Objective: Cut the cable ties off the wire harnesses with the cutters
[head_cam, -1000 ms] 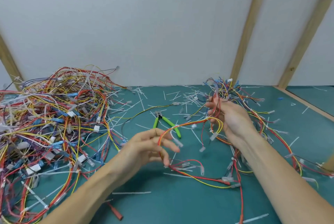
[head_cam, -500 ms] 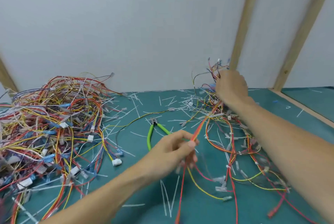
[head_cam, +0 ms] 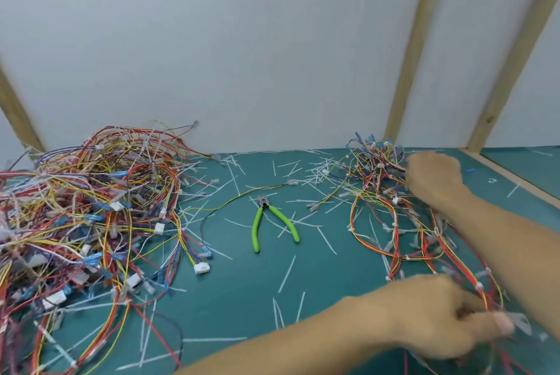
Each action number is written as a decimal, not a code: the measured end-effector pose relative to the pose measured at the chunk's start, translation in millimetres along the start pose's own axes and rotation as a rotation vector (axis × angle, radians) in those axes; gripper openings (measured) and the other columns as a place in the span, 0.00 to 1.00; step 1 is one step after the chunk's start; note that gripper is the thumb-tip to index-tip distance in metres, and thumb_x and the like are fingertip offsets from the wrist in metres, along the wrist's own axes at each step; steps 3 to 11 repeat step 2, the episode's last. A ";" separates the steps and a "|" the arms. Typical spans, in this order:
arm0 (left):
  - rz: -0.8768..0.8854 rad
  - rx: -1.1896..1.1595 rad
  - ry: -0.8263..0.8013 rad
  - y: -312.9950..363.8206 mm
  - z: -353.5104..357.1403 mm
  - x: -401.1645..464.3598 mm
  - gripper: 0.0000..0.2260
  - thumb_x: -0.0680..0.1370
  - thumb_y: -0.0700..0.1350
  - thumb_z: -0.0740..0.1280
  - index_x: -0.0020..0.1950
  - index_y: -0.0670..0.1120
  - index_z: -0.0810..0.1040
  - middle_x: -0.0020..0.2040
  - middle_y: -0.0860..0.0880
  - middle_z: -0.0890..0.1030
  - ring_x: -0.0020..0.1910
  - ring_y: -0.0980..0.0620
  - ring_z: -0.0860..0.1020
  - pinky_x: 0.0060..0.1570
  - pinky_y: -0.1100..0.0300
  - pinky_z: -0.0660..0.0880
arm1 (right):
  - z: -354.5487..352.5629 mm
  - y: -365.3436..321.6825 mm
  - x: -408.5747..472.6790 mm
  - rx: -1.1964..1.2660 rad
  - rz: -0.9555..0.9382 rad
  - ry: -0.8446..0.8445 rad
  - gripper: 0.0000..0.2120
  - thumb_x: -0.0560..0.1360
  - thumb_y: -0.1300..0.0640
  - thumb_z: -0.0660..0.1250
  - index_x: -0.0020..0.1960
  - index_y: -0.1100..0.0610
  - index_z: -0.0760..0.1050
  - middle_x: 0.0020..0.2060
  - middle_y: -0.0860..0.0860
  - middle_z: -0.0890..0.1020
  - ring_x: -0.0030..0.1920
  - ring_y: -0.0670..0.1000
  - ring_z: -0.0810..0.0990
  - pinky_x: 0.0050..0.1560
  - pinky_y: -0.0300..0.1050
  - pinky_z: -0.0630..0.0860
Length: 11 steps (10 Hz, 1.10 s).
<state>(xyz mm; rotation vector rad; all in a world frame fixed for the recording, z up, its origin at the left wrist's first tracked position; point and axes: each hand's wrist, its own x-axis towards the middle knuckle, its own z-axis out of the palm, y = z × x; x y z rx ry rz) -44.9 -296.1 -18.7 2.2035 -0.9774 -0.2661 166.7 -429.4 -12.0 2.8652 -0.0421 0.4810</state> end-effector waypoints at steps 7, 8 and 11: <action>-0.249 -0.062 0.598 -70.5 -56.2 -35.8 0.12 0.77 0.37 0.66 0.51 0.50 0.86 0.46 0.55 0.84 0.45 0.58 0.79 0.48 0.64 0.74 | -32.1 -45.1 -0.6 0.589 -0.074 0.188 0.23 0.78 0.54 0.67 0.71 0.60 0.69 0.65 0.59 0.77 0.67 0.62 0.73 0.61 0.56 0.72; -0.249 -0.062 0.598 -70.5 -56.2 -35.8 0.12 0.77 0.37 0.66 0.51 0.50 0.86 0.46 0.55 0.84 0.45 0.58 0.79 0.48 0.64 0.74 | -32.1 -45.1 -0.6 0.589 -0.074 0.188 0.23 0.78 0.54 0.67 0.71 0.60 0.69 0.65 0.59 0.77 0.67 0.62 0.73 0.61 0.56 0.72; -0.249 -0.062 0.598 -70.5 -56.2 -35.8 0.12 0.77 0.37 0.66 0.51 0.50 0.86 0.46 0.55 0.84 0.45 0.58 0.79 0.48 0.64 0.74 | -32.1 -45.1 -0.6 0.589 -0.074 0.188 0.23 0.78 0.54 0.67 0.71 0.60 0.69 0.65 0.59 0.77 0.67 0.62 0.73 0.61 0.56 0.72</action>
